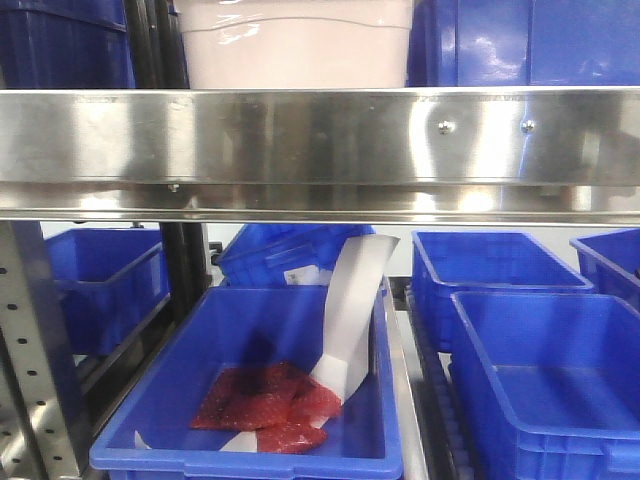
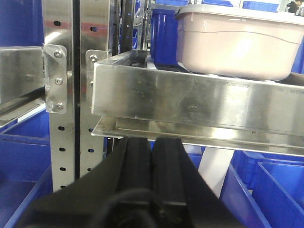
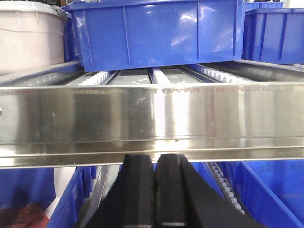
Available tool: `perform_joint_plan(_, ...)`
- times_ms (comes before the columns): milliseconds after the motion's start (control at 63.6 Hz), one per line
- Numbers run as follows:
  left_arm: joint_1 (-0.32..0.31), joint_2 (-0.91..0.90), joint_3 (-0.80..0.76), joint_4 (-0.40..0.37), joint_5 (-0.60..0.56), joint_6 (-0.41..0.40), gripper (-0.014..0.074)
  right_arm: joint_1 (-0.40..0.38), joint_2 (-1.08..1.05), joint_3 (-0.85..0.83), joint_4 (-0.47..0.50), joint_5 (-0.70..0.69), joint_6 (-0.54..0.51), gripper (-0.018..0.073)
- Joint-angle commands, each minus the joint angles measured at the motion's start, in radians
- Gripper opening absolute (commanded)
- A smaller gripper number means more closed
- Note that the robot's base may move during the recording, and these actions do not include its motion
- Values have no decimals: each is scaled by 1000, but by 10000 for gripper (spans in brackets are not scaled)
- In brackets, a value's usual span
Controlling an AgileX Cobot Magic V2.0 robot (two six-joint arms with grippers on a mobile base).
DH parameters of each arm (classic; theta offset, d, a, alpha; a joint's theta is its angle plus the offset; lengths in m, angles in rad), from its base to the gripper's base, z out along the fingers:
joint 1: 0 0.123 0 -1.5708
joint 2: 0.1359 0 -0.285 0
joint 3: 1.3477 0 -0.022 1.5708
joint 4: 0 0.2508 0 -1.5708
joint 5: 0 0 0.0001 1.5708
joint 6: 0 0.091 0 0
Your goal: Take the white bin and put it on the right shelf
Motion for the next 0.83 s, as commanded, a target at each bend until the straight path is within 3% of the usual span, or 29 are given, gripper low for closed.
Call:
perform_joint_plan(0,-8,-9,20,1,-77,-7,-117,-8,-9,-4,-15,-79,-9,63)
perform_joint_plan(817,-8,-9,20,1,-77,-7,-117,-8,-9,-4,-15,-79,-9,63)
